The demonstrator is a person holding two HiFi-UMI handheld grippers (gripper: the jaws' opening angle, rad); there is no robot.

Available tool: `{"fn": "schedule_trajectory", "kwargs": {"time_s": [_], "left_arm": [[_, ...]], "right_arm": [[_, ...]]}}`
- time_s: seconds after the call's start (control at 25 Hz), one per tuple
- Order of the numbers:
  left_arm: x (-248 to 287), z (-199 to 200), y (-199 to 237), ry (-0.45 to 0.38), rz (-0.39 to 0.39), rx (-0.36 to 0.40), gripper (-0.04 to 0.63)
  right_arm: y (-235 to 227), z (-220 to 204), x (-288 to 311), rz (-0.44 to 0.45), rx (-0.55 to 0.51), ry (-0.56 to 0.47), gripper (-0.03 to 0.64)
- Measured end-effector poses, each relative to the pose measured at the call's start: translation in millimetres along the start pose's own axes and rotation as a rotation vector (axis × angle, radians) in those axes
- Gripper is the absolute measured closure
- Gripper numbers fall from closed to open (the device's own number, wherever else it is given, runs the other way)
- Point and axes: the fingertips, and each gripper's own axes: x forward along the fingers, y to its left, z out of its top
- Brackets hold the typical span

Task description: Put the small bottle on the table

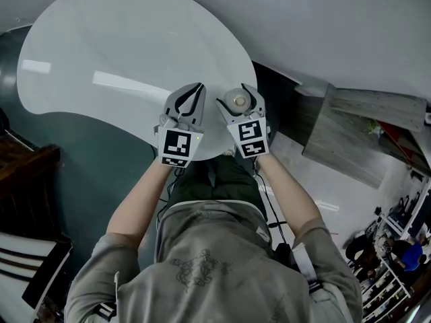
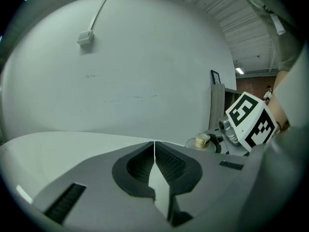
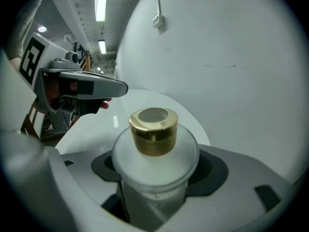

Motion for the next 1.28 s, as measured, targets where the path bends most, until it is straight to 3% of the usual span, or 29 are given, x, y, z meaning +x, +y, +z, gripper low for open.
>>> {"fn": "schedule_trajectory", "kwargs": {"time_s": [0.2, 0.4, 0.64, 0.92, 1.16, 1.28], "left_arm": [[-2, -6, -5, 0.026, -0.014, -0.008, 0.574], [-8, -6, -6, 0.063, -0.021, -0.03, 0.574], [-21, 11, 0, 0.058, 0.032, -0.03, 0.574], [-39, 49, 6, 0.01, 0.05, -0.036, 0.574], [-62, 106, 15, -0.064, 0.061, -0.026, 0.574], [-77, 139, 18, -0.117, 0.071, -0.003, 0.574]], "right_arm": [[2, -2, 2, -0.012, -0.006, 0.009, 0.276], [3, -9, -2, -0.004, 0.083, 0.064, 0.275], [0, 5, -15, -0.026, 0.111, 0.072, 0.275], [-10, 65, -50, -0.052, 0.092, -0.033, 0.276], [-7, 137, -107, -0.028, 0.077, -0.185, 0.278], [-12, 174, -139, -0.063, 0.048, -0.268, 0.3]]}}
